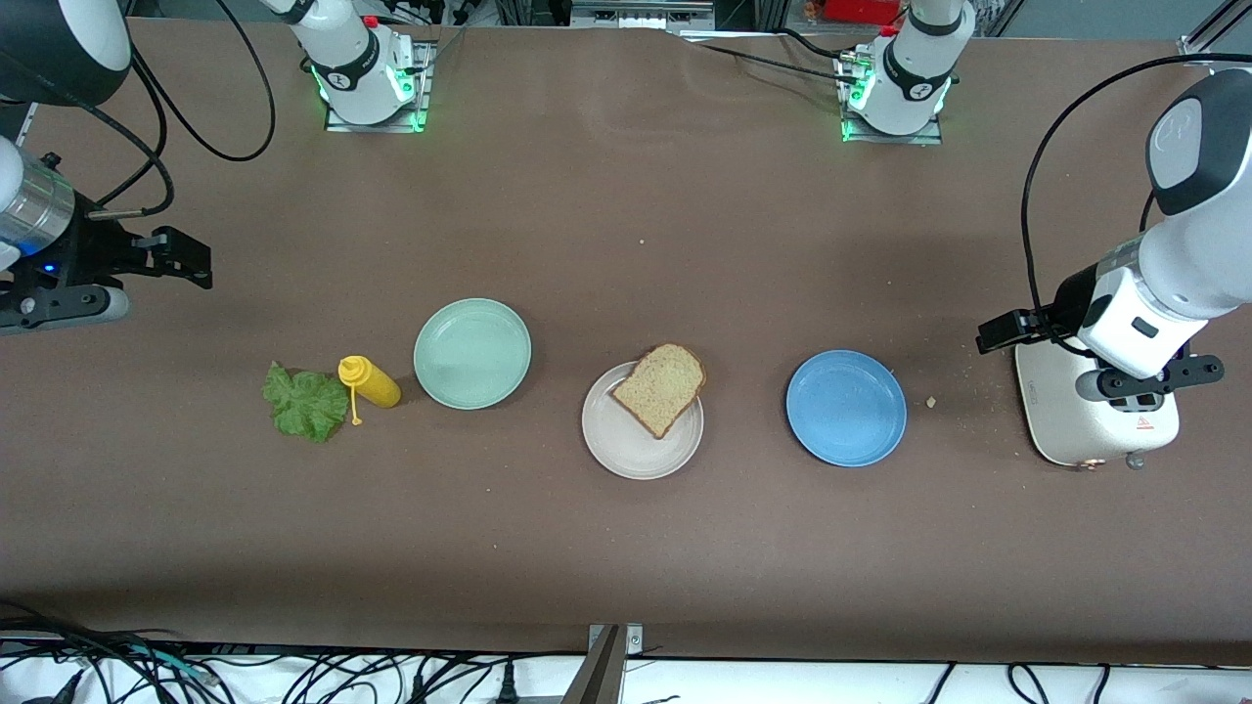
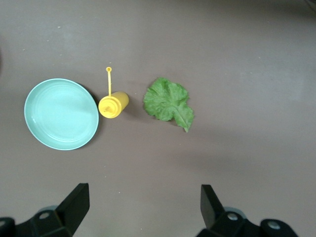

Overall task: Make sandwich in beige plate with both arms
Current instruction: 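Reach the right gripper to the yellow bottle and grasp it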

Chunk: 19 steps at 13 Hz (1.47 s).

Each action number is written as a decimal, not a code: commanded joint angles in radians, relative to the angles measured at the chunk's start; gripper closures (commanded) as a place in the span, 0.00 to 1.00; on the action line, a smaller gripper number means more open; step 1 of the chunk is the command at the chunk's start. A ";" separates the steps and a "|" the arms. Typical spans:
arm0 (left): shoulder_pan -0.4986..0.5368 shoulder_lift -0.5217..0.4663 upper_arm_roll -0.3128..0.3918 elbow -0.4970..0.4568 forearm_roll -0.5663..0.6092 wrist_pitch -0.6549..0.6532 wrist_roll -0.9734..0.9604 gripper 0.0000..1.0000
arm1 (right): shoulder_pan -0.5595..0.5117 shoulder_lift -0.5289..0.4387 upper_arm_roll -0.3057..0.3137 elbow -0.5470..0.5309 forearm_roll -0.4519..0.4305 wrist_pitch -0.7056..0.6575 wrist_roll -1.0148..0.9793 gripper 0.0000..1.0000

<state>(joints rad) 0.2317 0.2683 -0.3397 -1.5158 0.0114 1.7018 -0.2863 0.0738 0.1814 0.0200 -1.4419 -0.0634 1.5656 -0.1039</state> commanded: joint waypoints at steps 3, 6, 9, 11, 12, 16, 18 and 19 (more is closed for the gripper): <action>0.008 -0.008 -0.010 -0.007 0.030 -0.013 0.021 0.01 | -0.002 0.061 -0.006 0.005 0.092 0.011 -0.213 0.00; 0.009 -0.008 -0.010 -0.009 0.030 -0.014 0.030 0.01 | 0.000 0.096 -0.014 -0.035 0.131 0.127 -0.386 0.00; 0.011 -0.008 -0.008 -0.009 0.030 -0.017 0.052 0.01 | -0.047 0.102 -0.015 -0.130 0.212 0.247 -0.751 0.00; 0.017 -0.008 -0.008 -0.009 0.030 -0.017 0.061 0.01 | -0.107 0.136 -0.014 -0.164 0.292 0.303 -0.975 0.00; 0.017 -0.008 -0.008 -0.009 0.030 -0.017 0.062 0.01 | -0.129 0.166 -0.014 -0.173 0.356 0.335 -1.110 0.00; 0.017 -0.003 -0.008 -0.009 0.030 -0.017 0.062 0.01 | -0.216 0.292 -0.014 -0.216 0.499 0.401 -1.417 0.00; 0.017 0.000 -0.008 -0.009 0.030 -0.017 0.062 0.01 | -0.250 0.384 -0.012 -0.209 0.612 0.407 -1.550 0.00; 0.017 0.000 -0.008 -0.009 0.030 -0.017 0.062 0.01 | -0.256 0.430 -0.012 -0.209 0.689 0.413 -1.641 0.00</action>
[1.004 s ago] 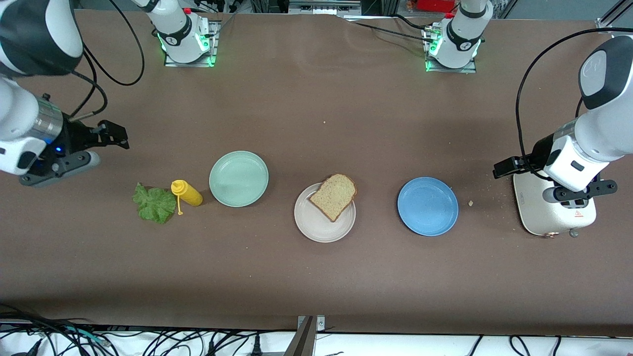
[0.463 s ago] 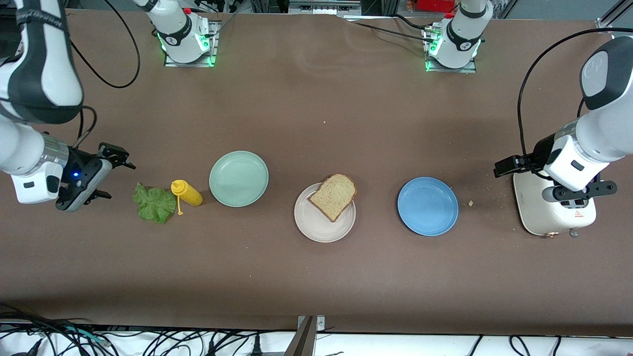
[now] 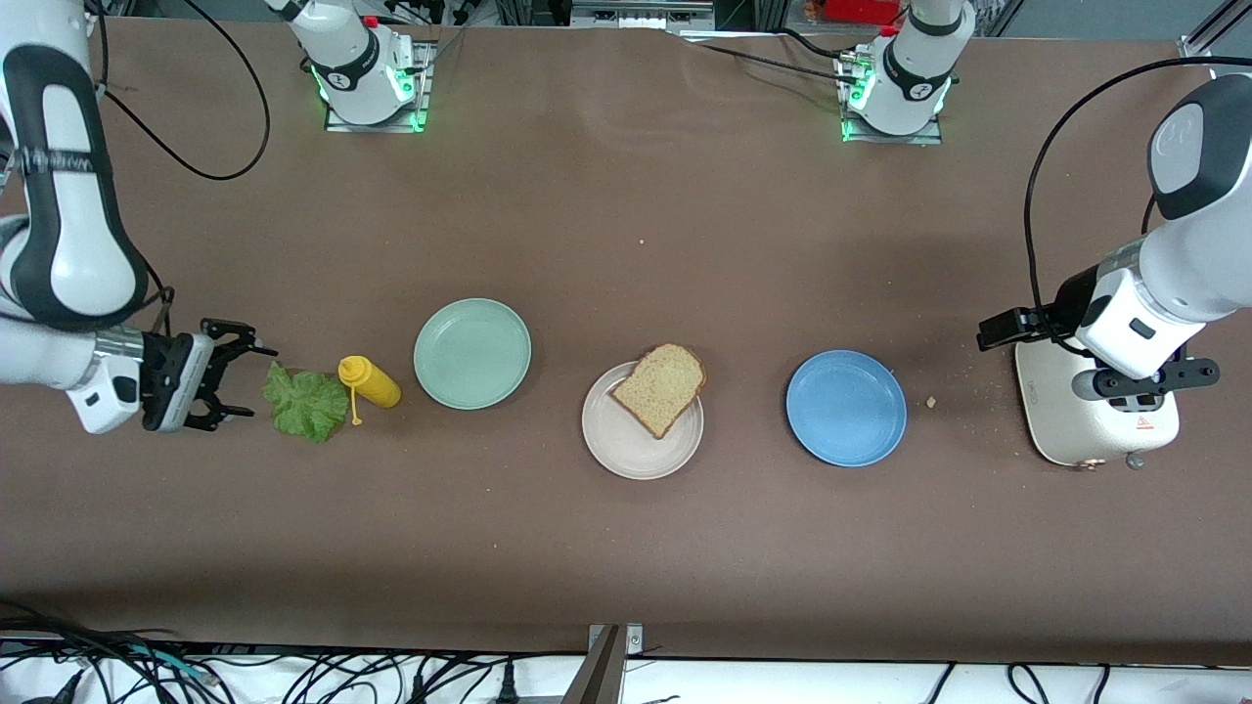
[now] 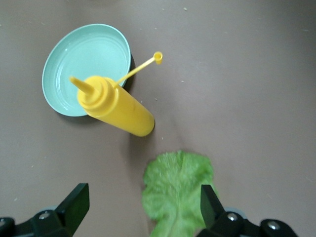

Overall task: Make sandwich in beige plate with both arms
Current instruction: 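Reach the right gripper to the yellow bottle and grasp it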

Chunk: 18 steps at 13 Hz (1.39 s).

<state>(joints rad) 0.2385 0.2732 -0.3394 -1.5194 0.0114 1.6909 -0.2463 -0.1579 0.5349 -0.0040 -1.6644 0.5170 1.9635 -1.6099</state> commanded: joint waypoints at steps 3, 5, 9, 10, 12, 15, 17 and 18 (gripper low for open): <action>0.010 -0.009 -0.009 0.001 0.030 -0.007 0.021 0.01 | -0.025 0.146 0.013 0.008 0.247 0.035 -0.257 0.00; 0.013 -0.012 -0.007 0.001 0.029 -0.005 0.024 0.01 | -0.025 0.157 0.036 0.003 0.264 0.035 -0.246 0.00; 0.016 -0.012 -0.007 0.011 0.032 -0.005 0.033 0.01 | -0.023 0.166 0.094 -0.092 0.345 0.106 -0.263 0.00; 0.019 -0.012 -0.007 0.011 0.030 -0.001 0.053 0.01 | -0.022 0.166 0.099 -0.106 0.366 0.118 -0.274 0.00; 0.021 -0.012 -0.007 0.015 0.024 0.001 0.075 0.00 | -0.020 0.165 0.111 -0.113 0.389 0.124 -0.289 0.00; 0.021 -0.008 -0.007 0.016 0.030 0.003 0.075 0.00 | -0.019 0.157 0.130 -0.112 0.391 0.149 -0.288 0.19; 0.019 -0.008 -0.007 0.015 0.029 0.001 0.073 0.00 | -0.019 0.146 0.136 -0.109 0.390 0.149 -0.288 0.61; 0.019 -0.008 -0.007 0.016 0.030 0.003 0.073 0.00 | -0.017 0.140 0.137 -0.109 0.390 0.149 -0.288 0.87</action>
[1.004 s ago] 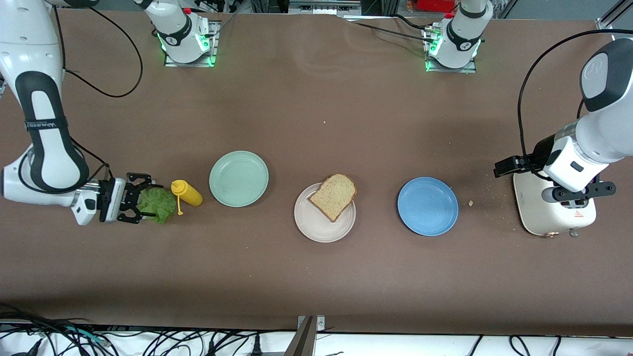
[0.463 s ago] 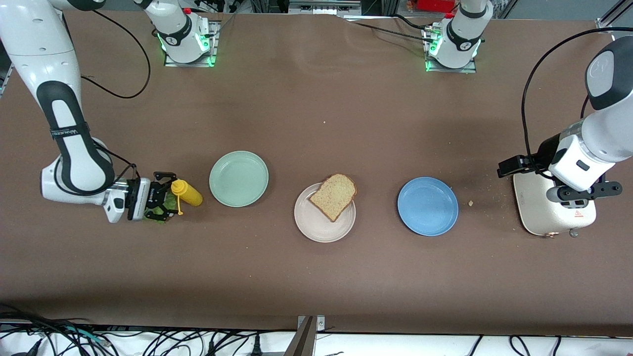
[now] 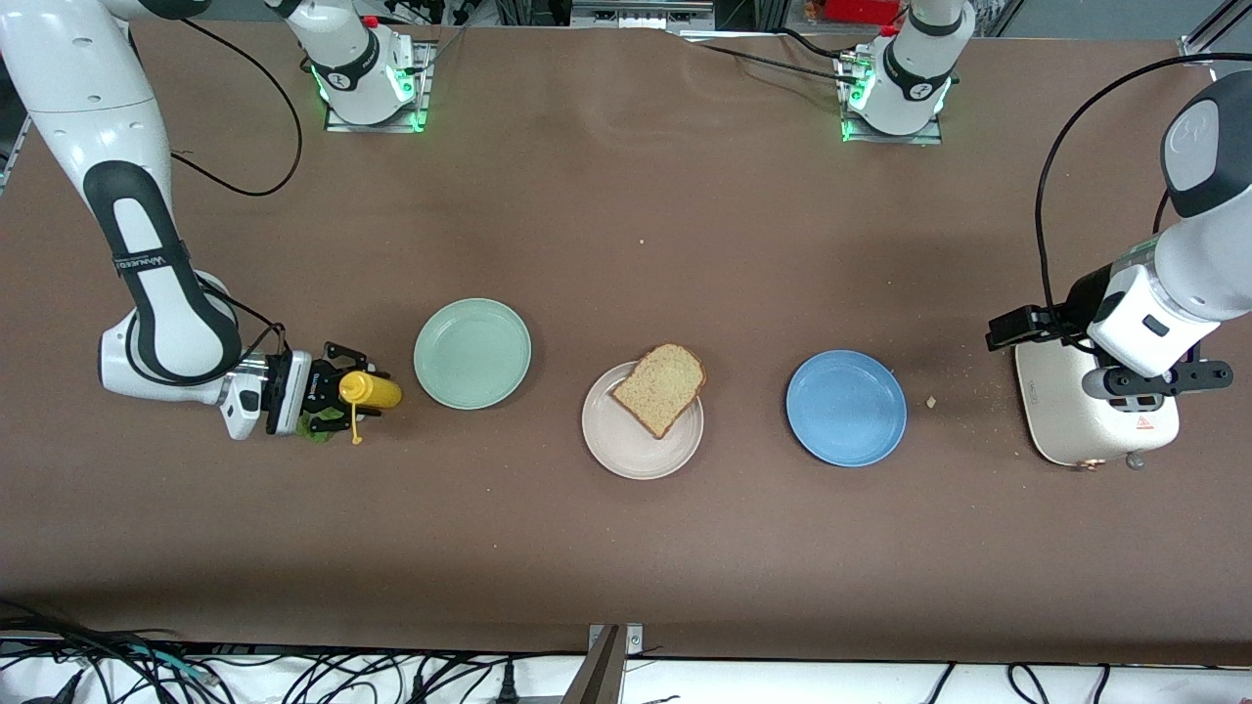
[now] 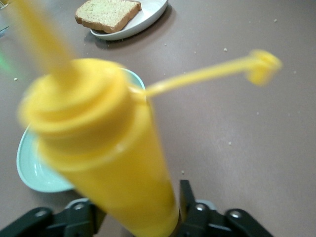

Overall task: Make sandwich in beige plate with both arms
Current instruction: 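Reach the right gripper to the yellow bottle and grasp it, then lift the yellow bottle and carry it over the bread slice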

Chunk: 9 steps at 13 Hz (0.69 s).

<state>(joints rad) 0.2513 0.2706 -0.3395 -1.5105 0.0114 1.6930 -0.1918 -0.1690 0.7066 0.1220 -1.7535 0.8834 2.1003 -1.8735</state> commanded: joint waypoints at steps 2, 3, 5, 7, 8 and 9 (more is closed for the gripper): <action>0.008 -0.005 -0.007 0.007 0.030 0.001 0.018 0.00 | -0.003 -0.050 0.017 -0.017 0.008 0.010 -0.009 1.00; 0.006 -0.005 -0.006 0.007 0.030 0.001 0.018 0.00 | -0.003 -0.067 0.028 -0.015 -0.006 0.013 0.005 1.00; 0.006 -0.005 -0.006 0.007 0.032 0.001 0.018 0.00 | 0.028 -0.119 0.028 -0.017 -0.160 0.035 0.180 1.00; 0.008 -0.004 -0.004 0.007 0.030 0.001 0.018 0.00 | 0.110 -0.212 0.024 -0.024 -0.358 0.035 0.476 1.00; 0.011 -0.001 -0.003 0.007 0.030 0.001 0.018 0.00 | 0.162 -0.243 0.018 -0.023 -0.456 0.033 0.622 1.00; 0.023 0.001 -0.004 0.006 0.030 -0.001 0.018 0.00 | 0.251 -0.260 -0.019 -0.014 -0.554 0.033 0.758 1.00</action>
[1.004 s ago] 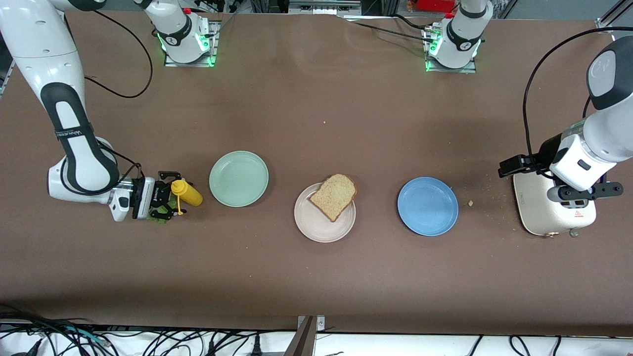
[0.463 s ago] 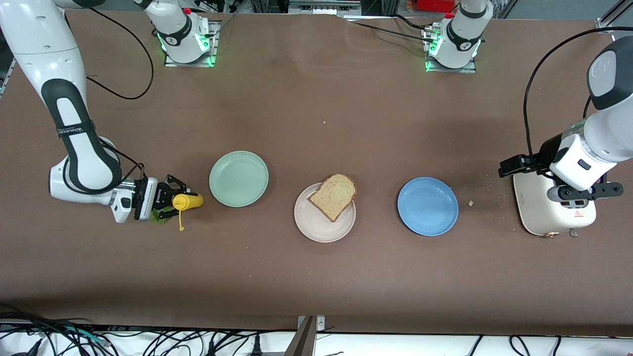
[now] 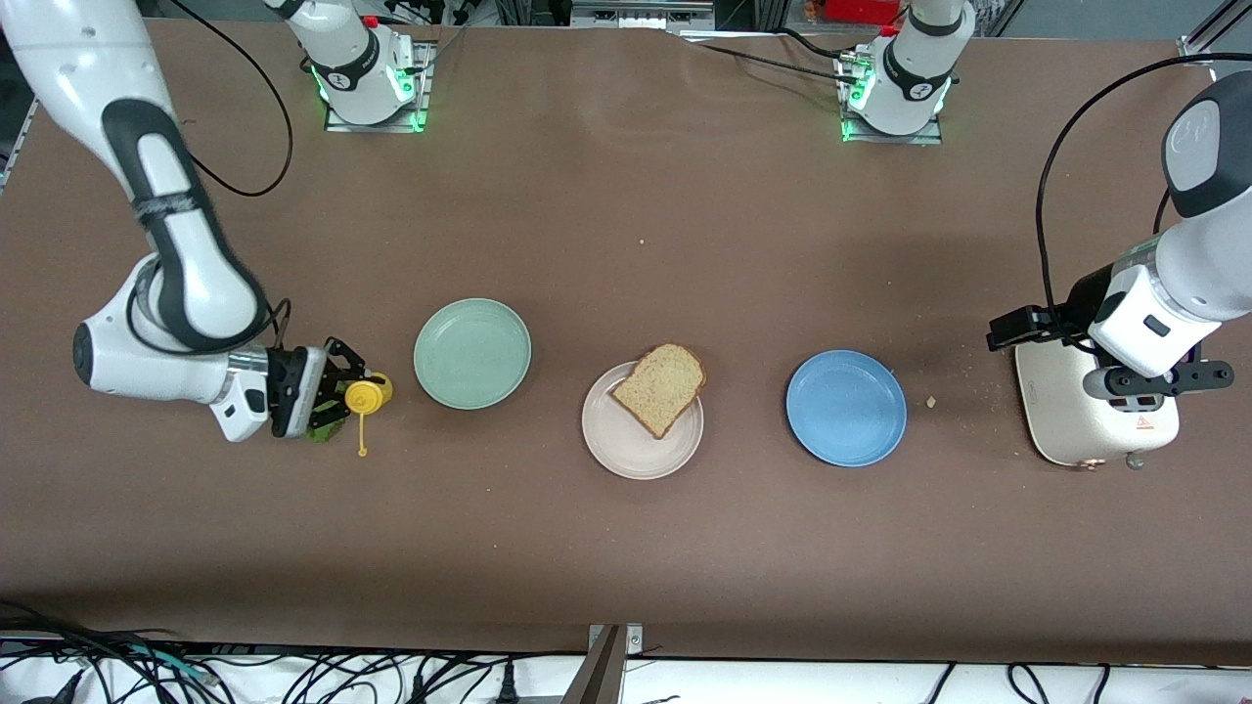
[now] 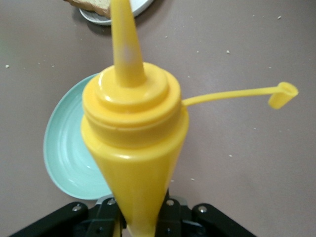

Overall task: Make sandwich in beige plate with both arms
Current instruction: 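Lift the yellow bottle and carry it over the bread slice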

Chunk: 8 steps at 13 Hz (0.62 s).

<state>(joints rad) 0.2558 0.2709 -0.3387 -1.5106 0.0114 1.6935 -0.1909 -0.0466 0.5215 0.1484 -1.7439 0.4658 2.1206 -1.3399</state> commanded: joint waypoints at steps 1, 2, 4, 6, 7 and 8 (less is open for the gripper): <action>0.023 0.001 -0.005 0.006 0.032 -0.002 0.018 0.00 | 0.237 -0.083 -0.099 -0.017 -0.210 0.013 0.354 1.00; 0.023 0.001 -0.005 0.006 0.032 -0.002 0.018 0.00 | 0.331 -0.084 -0.149 -0.013 -0.263 0.013 0.463 1.00; 0.023 0.001 -0.005 0.006 0.032 0.000 0.019 0.00 | 0.492 -0.078 -0.232 0.009 -0.364 0.003 0.591 1.00; 0.025 0.001 -0.005 0.006 0.030 -0.002 0.018 0.00 | 0.701 -0.042 -0.372 0.070 -0.439 -0.051 0.683 1.00; 0.025 0.001 -0.005 0.006 0.032 -0.002 0.018 0.00 | 0.788 -0.005 -0.433 0.123 -0.453 -0.092 0.711 1.00; 0.029 0.001 -0.005 0.006 0.032 -0.002 0.018 0.00 | 0.850 0.041 -0.467 0.186 -0.487 -0.143 0.728 1.00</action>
<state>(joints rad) 0.2758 0.2721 -0.3375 -1.5106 0.0114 1.6935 -0.1892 0.6800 0.4751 -0.2244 -1.6927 0.0326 2.0694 -0.6590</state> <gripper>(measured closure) 0.000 0.833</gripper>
